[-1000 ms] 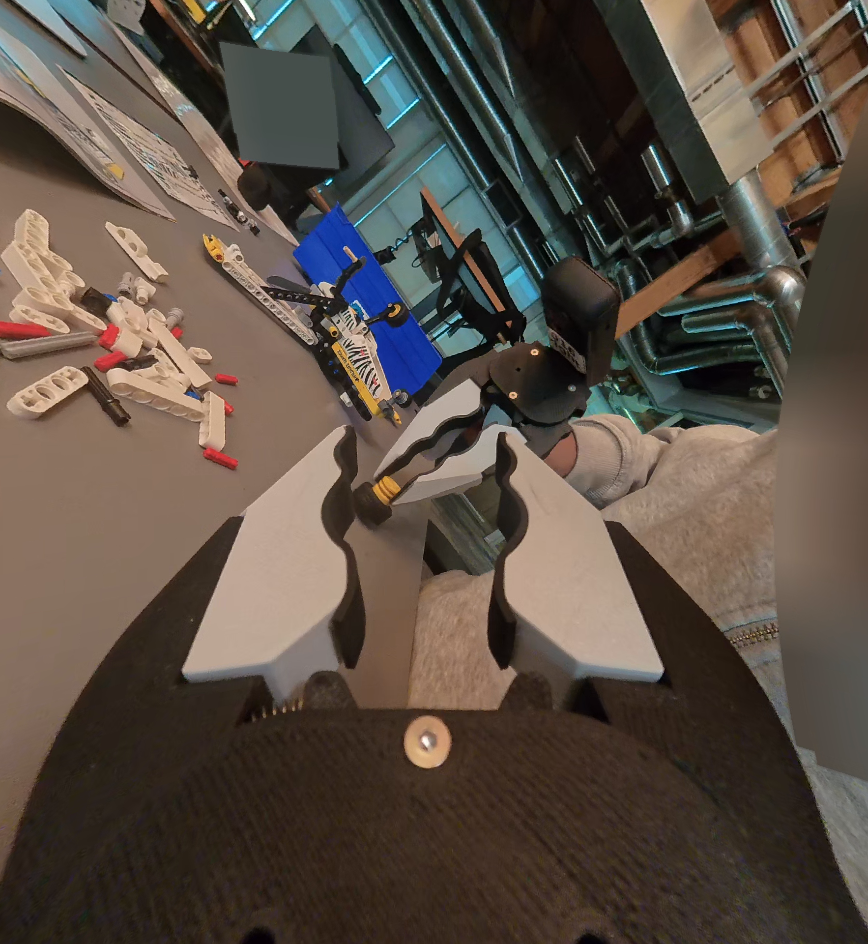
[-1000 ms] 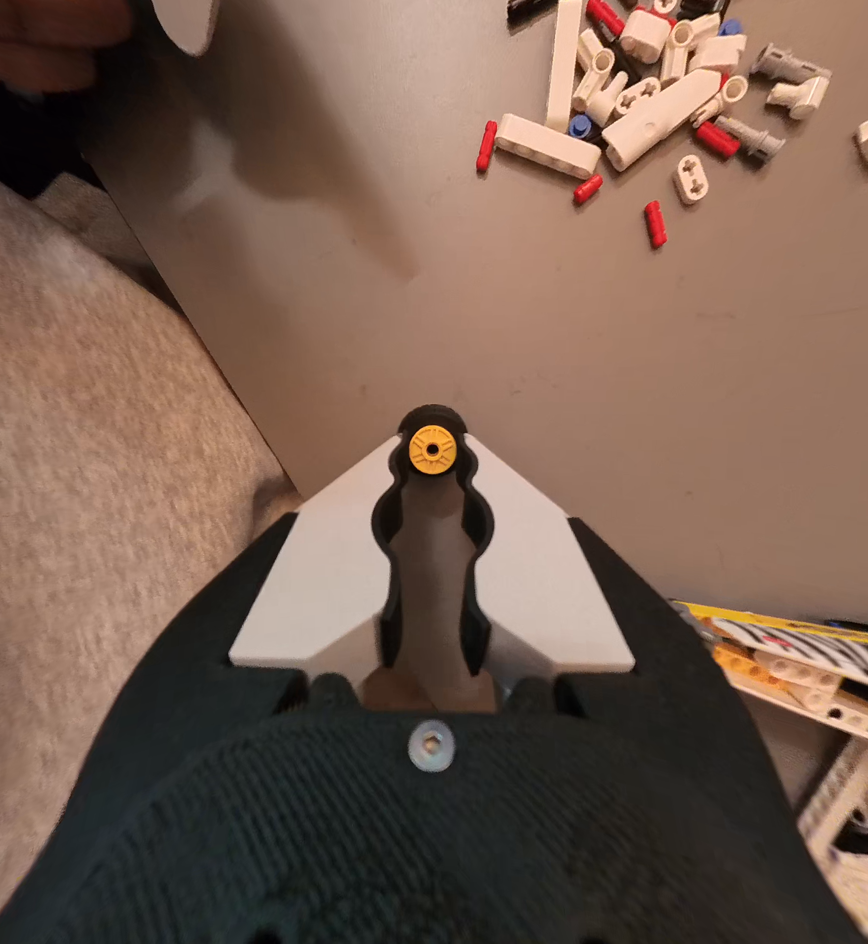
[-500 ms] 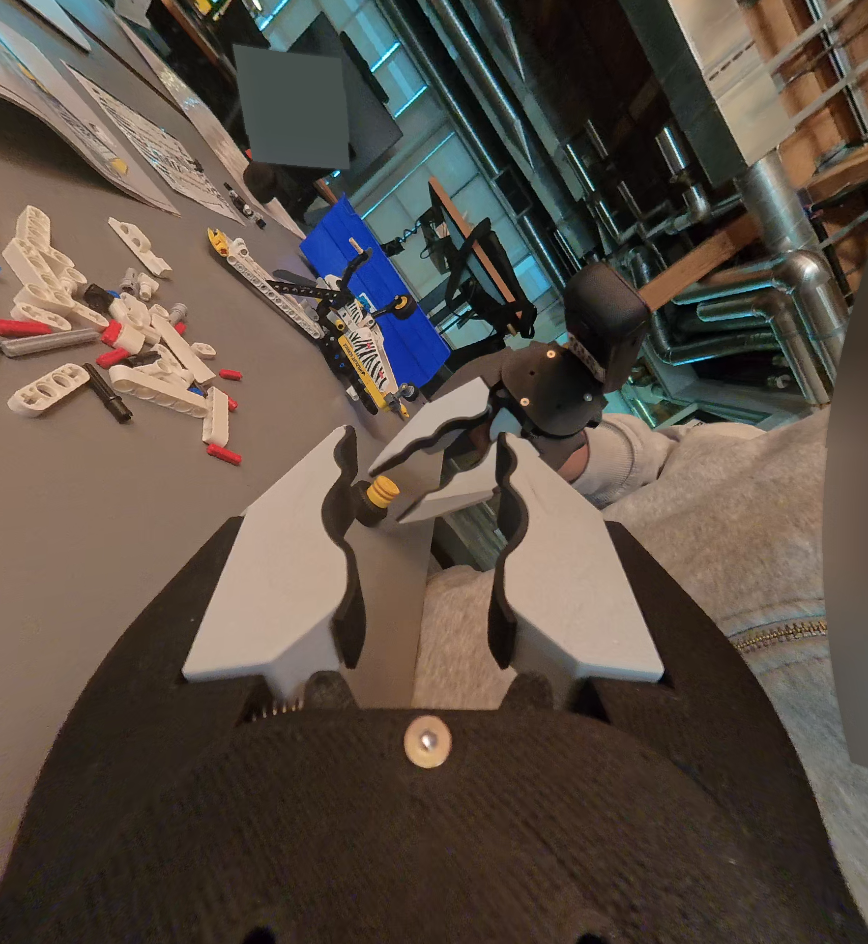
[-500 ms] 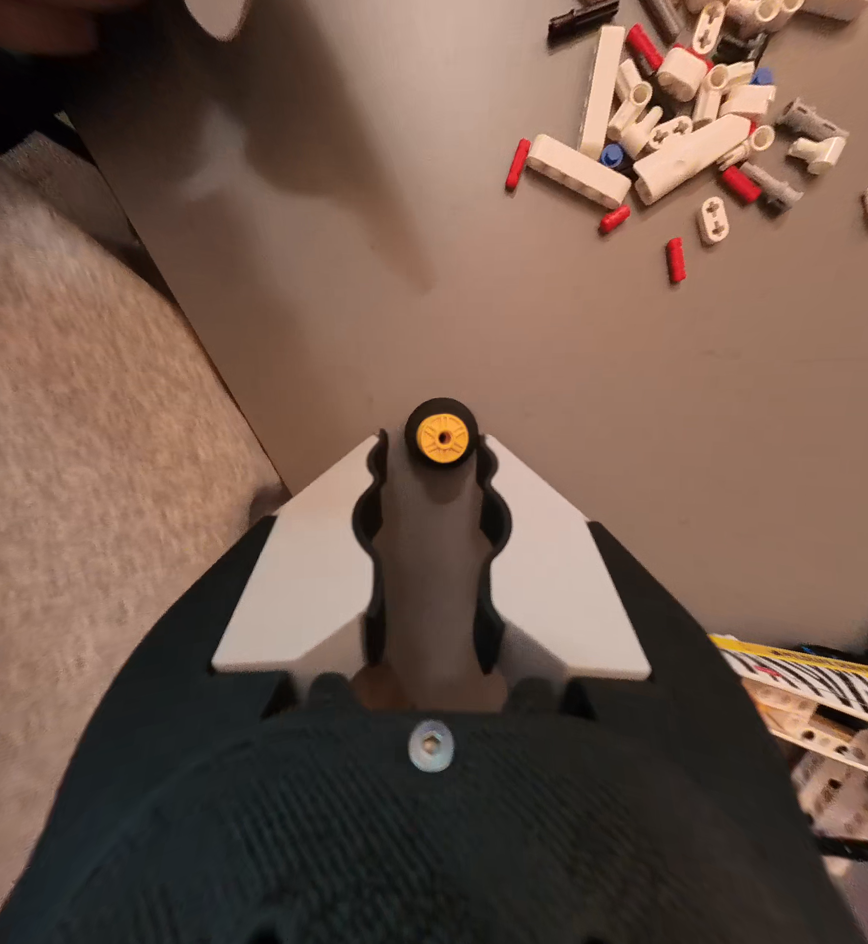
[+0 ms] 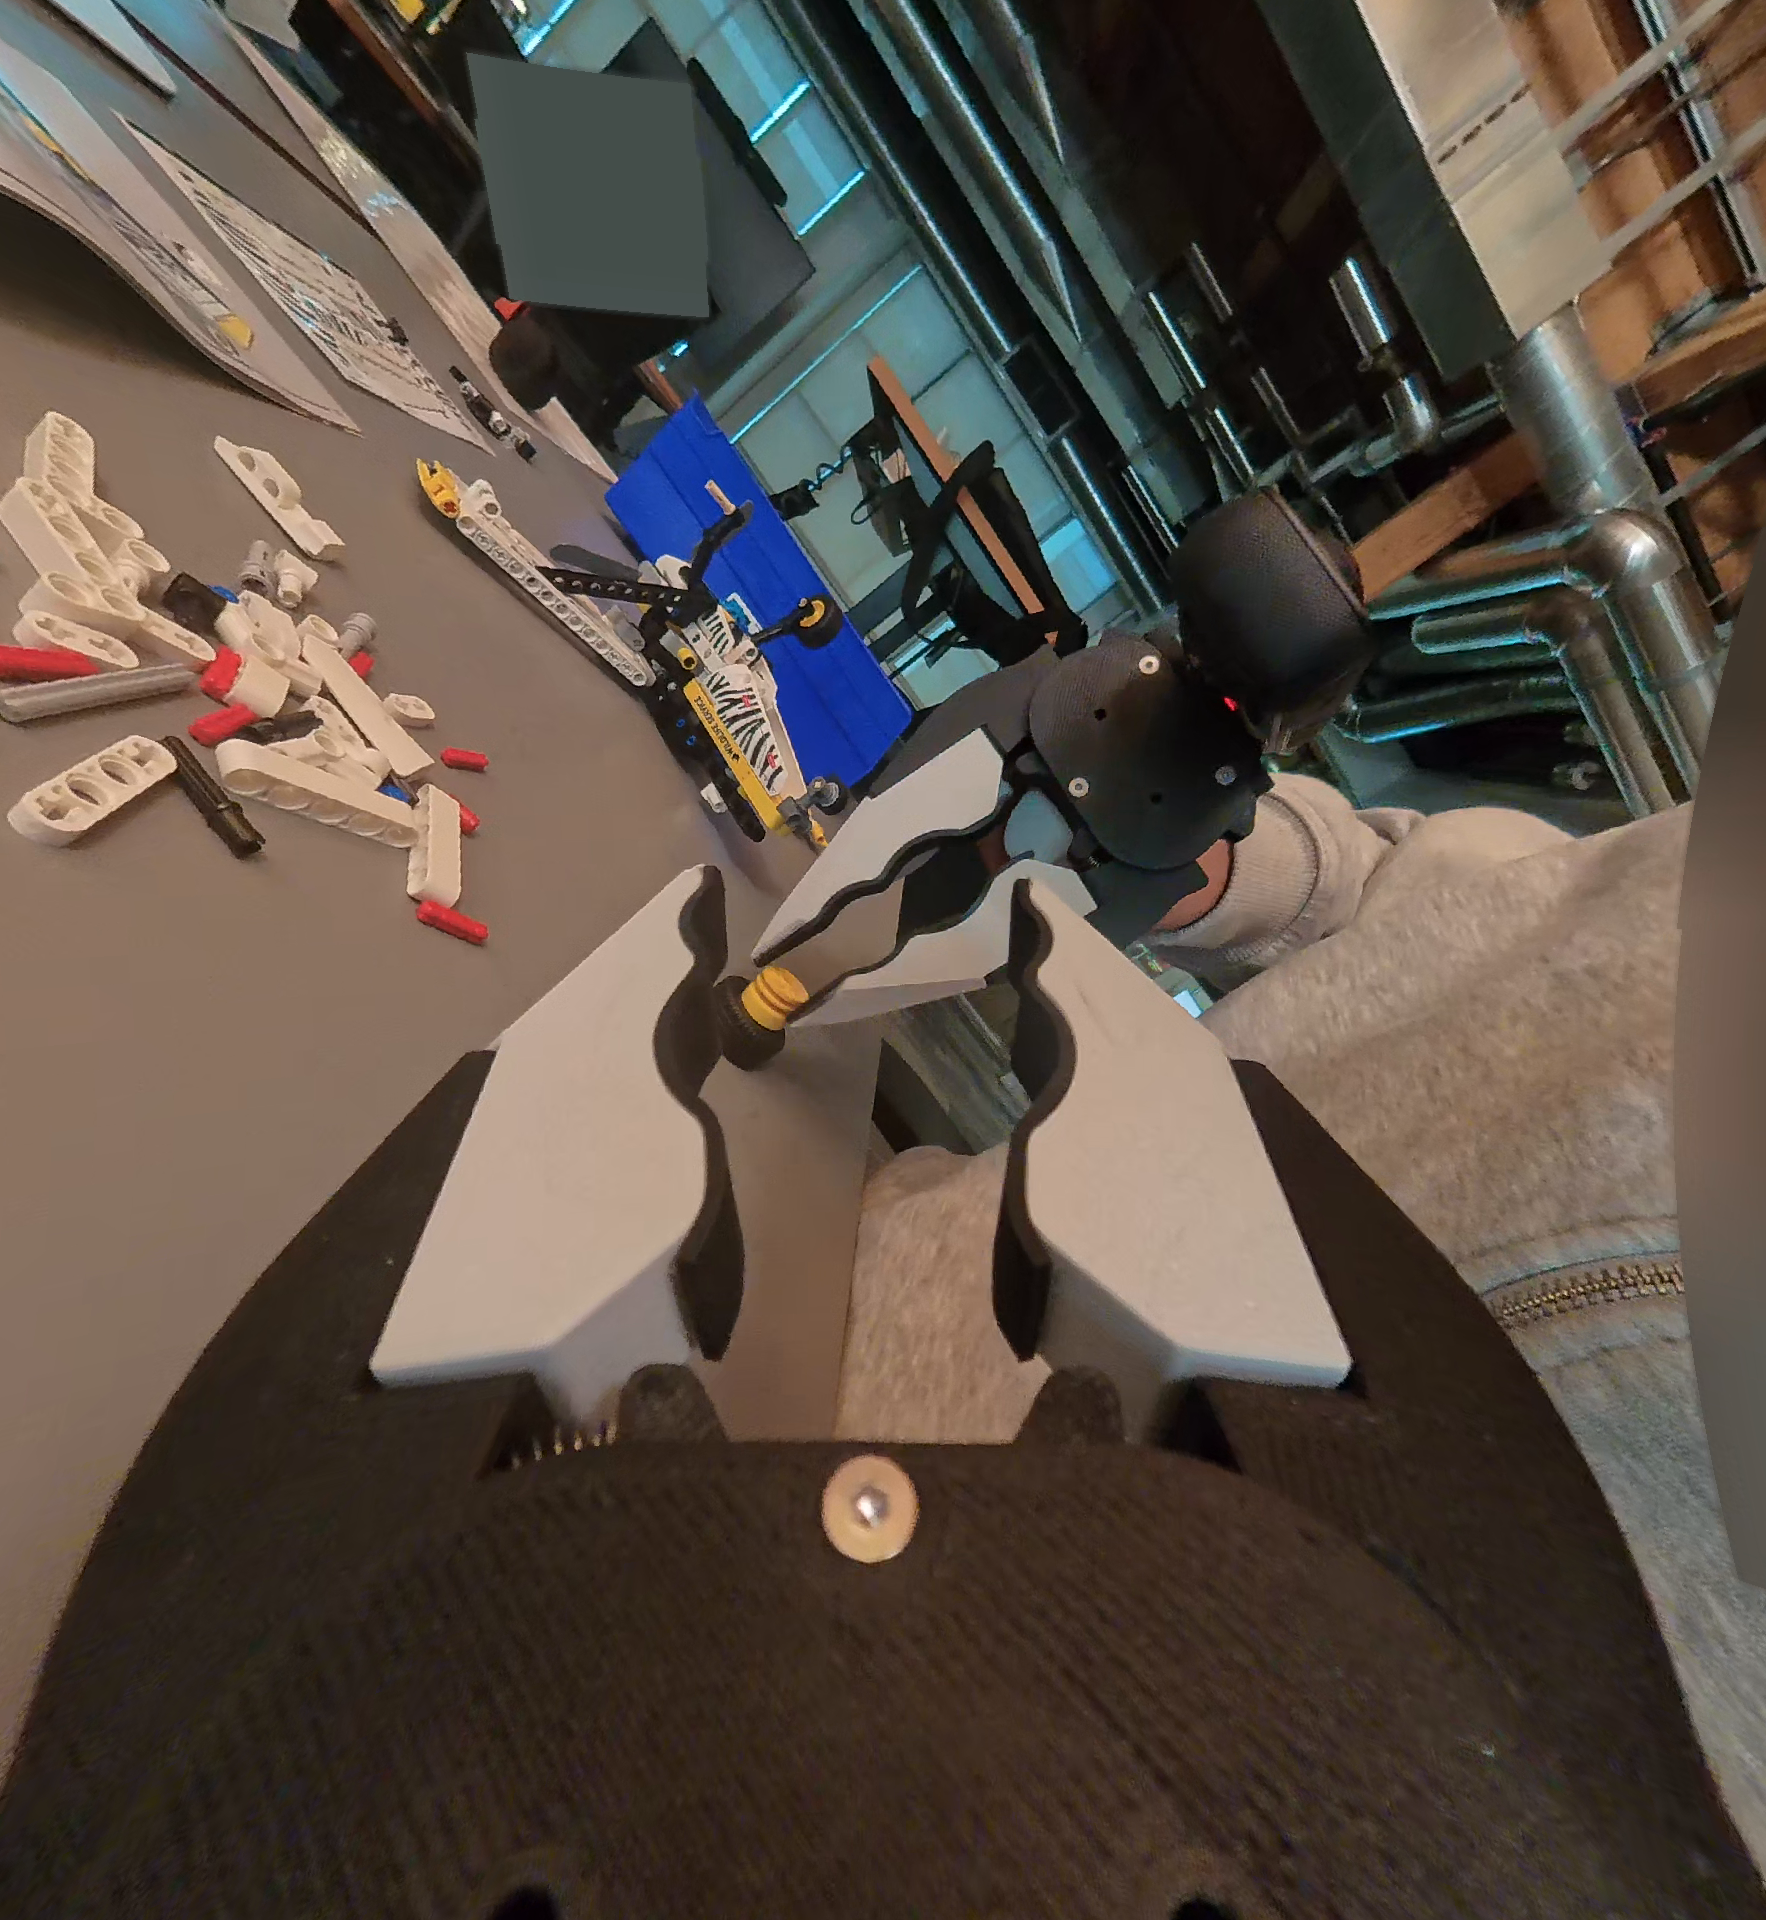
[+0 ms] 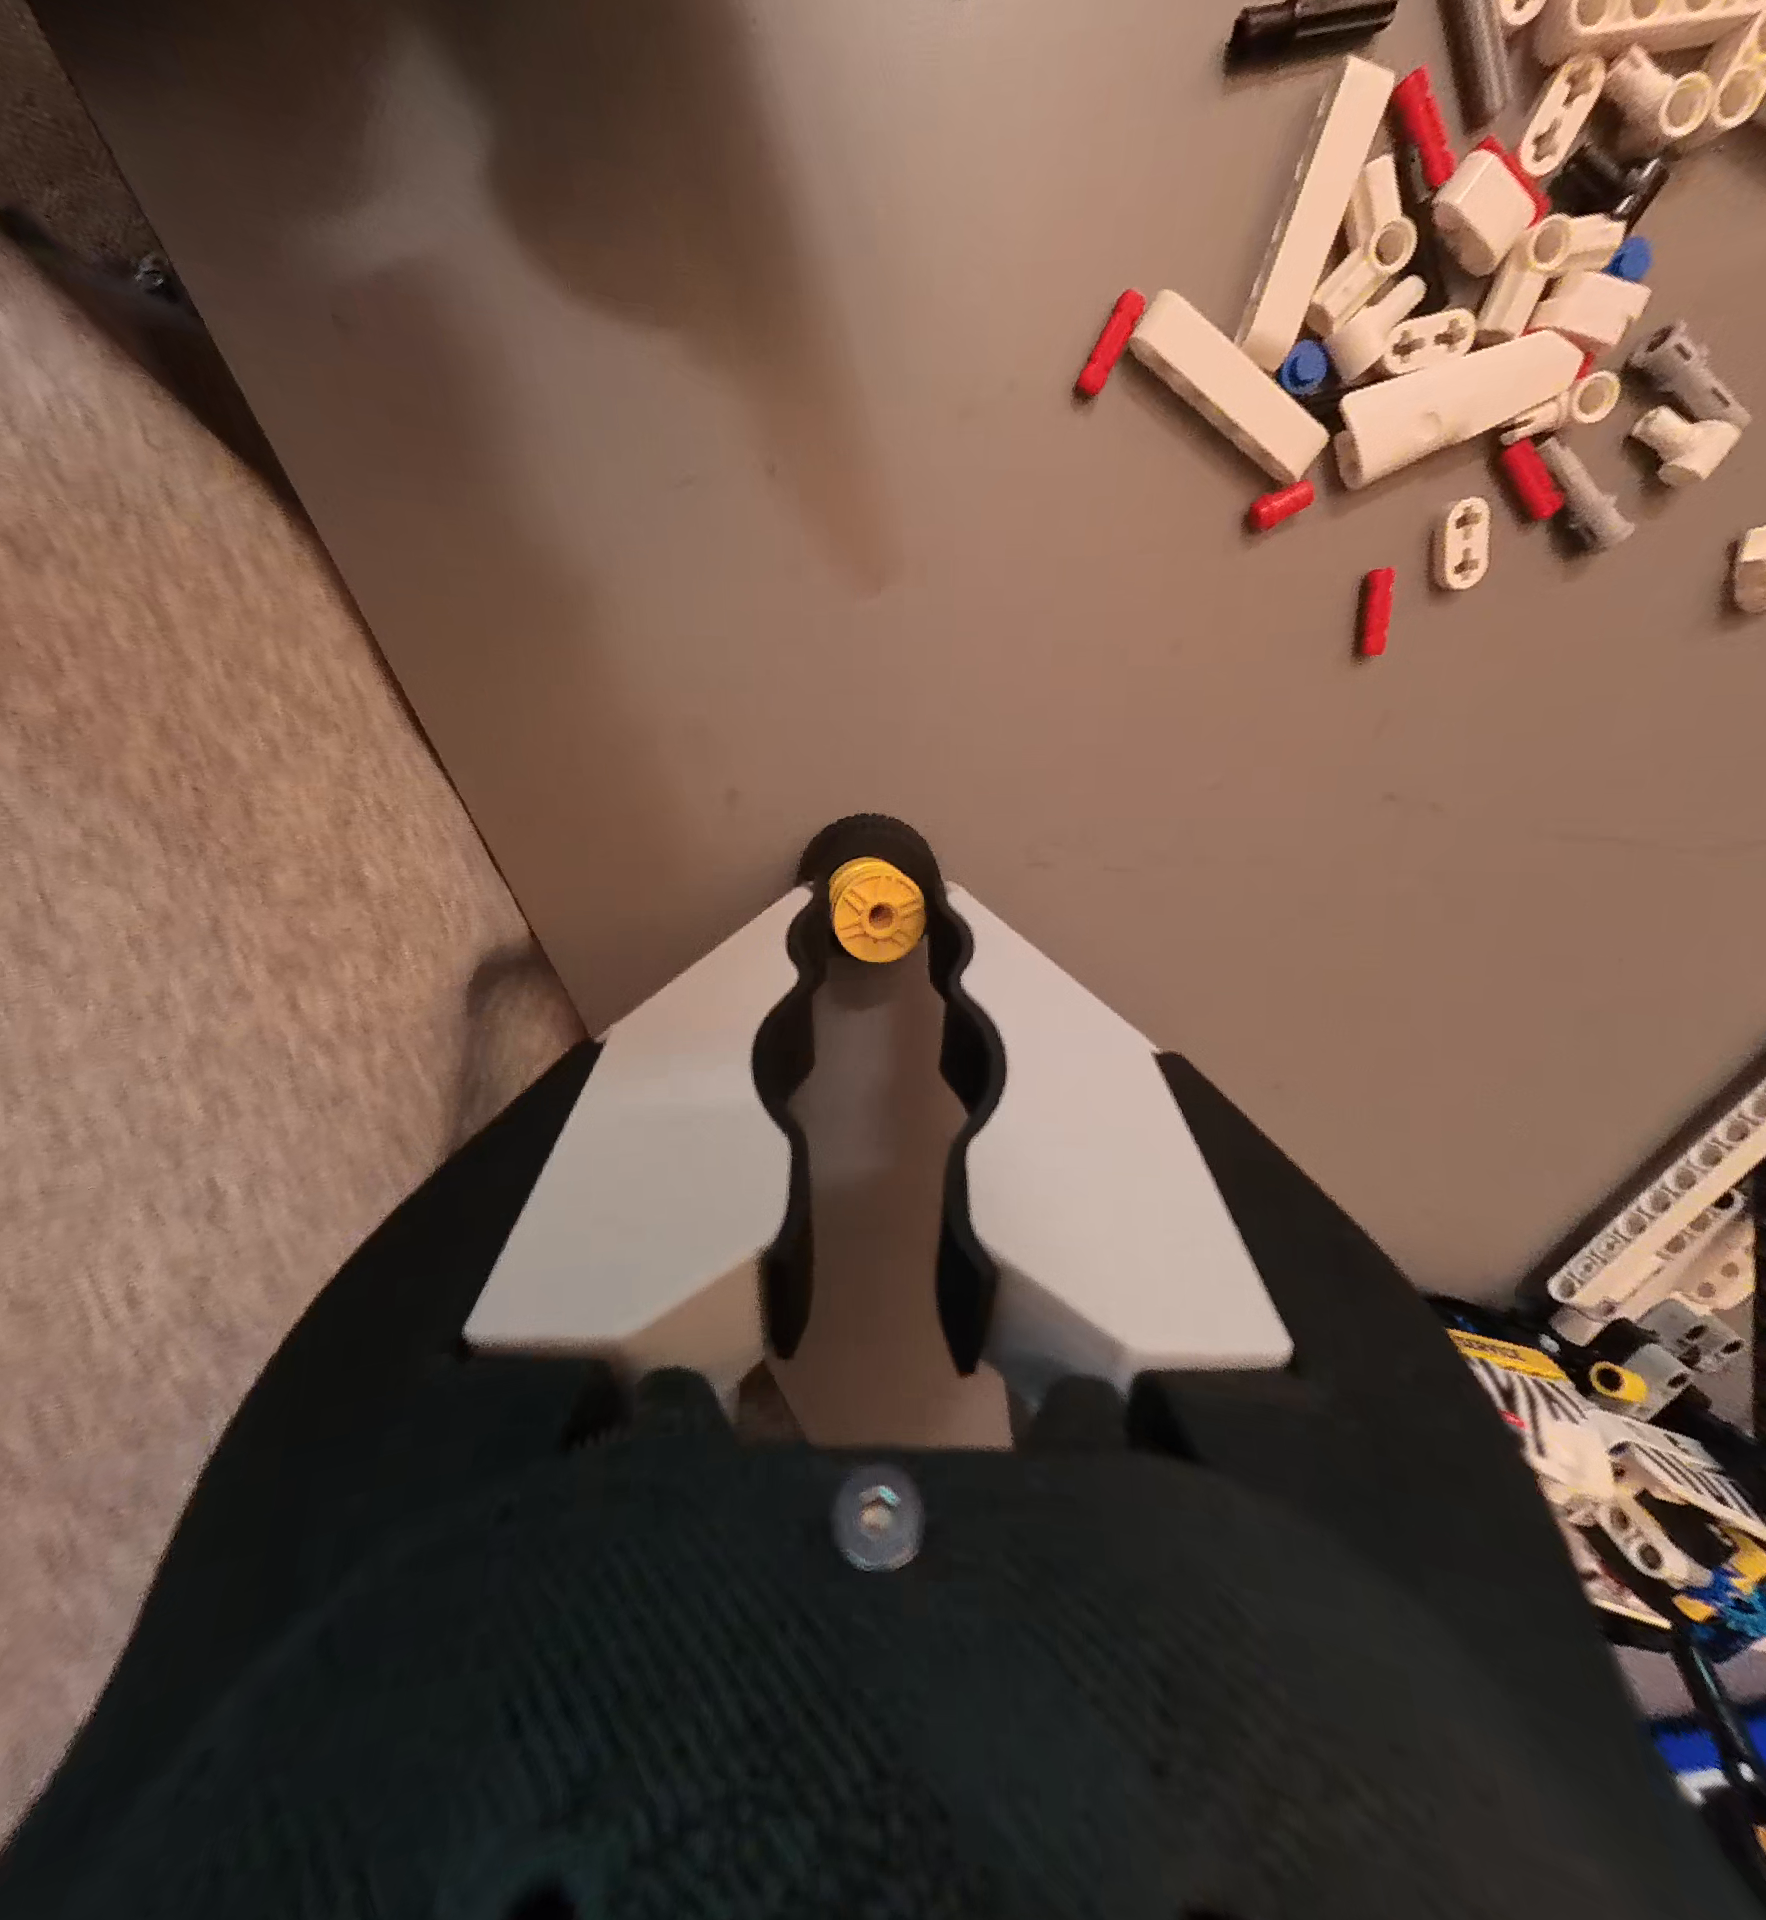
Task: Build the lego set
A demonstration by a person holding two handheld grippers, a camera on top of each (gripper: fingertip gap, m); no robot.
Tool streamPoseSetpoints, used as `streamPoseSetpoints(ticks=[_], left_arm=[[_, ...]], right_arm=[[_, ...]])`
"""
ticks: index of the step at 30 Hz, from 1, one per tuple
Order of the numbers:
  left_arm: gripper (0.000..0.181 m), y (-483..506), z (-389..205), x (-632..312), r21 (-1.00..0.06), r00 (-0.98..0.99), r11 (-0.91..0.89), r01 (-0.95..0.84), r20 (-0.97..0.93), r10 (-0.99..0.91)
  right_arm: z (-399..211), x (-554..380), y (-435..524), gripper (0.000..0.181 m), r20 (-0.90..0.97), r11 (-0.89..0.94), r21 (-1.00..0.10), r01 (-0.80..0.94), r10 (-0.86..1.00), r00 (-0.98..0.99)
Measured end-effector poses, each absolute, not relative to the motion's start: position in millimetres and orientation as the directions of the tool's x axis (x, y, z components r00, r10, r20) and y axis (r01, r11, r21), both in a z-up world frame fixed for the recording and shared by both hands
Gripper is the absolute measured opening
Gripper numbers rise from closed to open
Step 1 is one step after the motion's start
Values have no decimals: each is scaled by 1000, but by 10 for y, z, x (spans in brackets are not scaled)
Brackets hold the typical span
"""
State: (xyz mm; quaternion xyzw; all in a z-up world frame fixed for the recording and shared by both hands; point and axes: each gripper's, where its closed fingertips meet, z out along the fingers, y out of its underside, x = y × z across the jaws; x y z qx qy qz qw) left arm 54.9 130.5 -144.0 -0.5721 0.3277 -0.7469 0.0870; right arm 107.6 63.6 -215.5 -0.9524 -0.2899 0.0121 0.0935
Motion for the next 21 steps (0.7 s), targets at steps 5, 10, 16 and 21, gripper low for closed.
streamPoseSetpoints(ticks=[5, 10, 16, 21], left_arm=[[53, 1310, -1430, 542, -584, -336, -774, -243, 800, -498], [53, 1316, -1427, 540, -580, -338, -778, -242, 802, -493], [53, 1317, -1427, 541, -579, -338, -778, -243, 803, -492], [53, 1318, -1426, 540, -578, -338, -779, -243, 803, -491]], right_arm=[[-2189, 1074, 596, 20, 17, -810, -156, 566, 570, 821], [-2186, 1052, 569, 17, -8, -808, -151, 570, 577, 816], [-2132, 1100, 617, 17, 12, -814, -196, 546, 555, 832], [-2179, 1123, 585, 16, 16, -826, -216, 520, 530, 848]])
